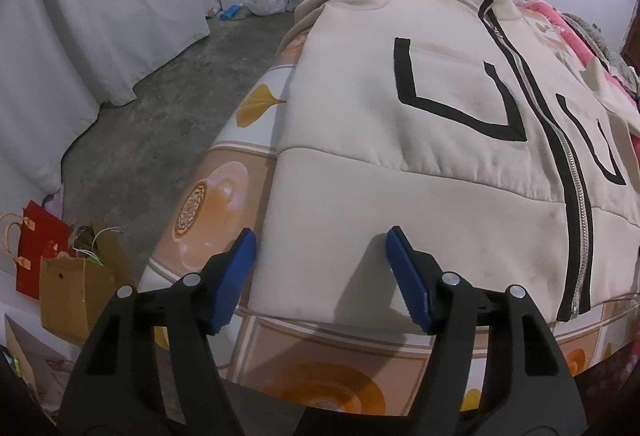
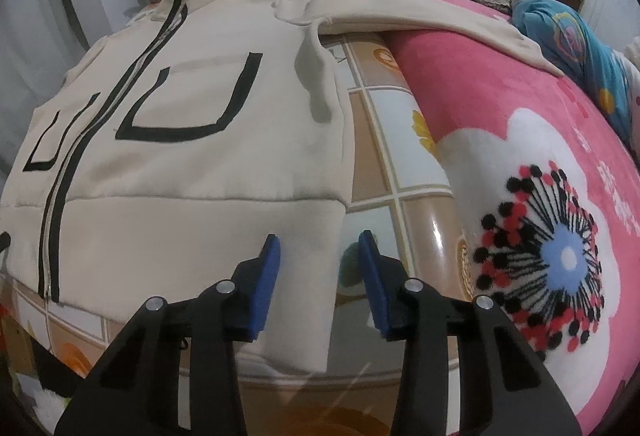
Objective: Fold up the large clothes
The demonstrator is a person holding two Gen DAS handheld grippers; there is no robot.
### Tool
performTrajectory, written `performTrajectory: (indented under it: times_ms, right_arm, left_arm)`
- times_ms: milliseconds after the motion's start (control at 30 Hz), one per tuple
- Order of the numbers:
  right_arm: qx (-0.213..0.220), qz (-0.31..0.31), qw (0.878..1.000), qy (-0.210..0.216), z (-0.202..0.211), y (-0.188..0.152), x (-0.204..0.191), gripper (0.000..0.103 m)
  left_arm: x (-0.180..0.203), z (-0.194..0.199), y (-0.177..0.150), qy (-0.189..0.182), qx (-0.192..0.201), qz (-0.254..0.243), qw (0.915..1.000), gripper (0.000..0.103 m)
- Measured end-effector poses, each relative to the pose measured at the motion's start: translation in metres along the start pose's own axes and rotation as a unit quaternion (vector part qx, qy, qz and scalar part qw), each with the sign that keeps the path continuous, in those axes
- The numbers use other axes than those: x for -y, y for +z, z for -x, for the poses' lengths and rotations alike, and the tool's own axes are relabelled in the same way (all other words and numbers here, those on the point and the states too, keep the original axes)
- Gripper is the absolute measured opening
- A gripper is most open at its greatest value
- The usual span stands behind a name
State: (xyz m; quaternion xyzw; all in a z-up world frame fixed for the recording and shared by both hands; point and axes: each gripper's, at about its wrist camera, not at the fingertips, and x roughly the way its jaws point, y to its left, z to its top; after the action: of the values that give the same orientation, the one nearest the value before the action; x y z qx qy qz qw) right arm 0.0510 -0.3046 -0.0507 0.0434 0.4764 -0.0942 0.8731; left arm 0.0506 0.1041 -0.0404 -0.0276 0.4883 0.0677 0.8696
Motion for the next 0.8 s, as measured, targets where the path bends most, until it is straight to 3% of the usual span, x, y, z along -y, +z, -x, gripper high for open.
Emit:
performTrajectory:
  times_ms: [600,700,800]
  right_arm:
    - [-0.013,-0.005,1.000,0.005,-0.010,0.012,-0.009,0.040]
    - [-0.009,-0.004,1.000,0.008,-0.011,0.013,-0.008,0.039]
    - [-0.001,-0.003,1.000,0.005,-0.010,0.012,-0.006,0.025]
  left_arm:
    - [-0.004,-0.004,0.003,-0.018,0.001,0.005,0.9998,0.063]
    - [-0.003,-0.003,0.003,-0.023,0.003,0.004,0.9997,0.058]
    - [-0.001,-0.002,0.003,-0.019,0.014,-0.005,0.9997,0.045]
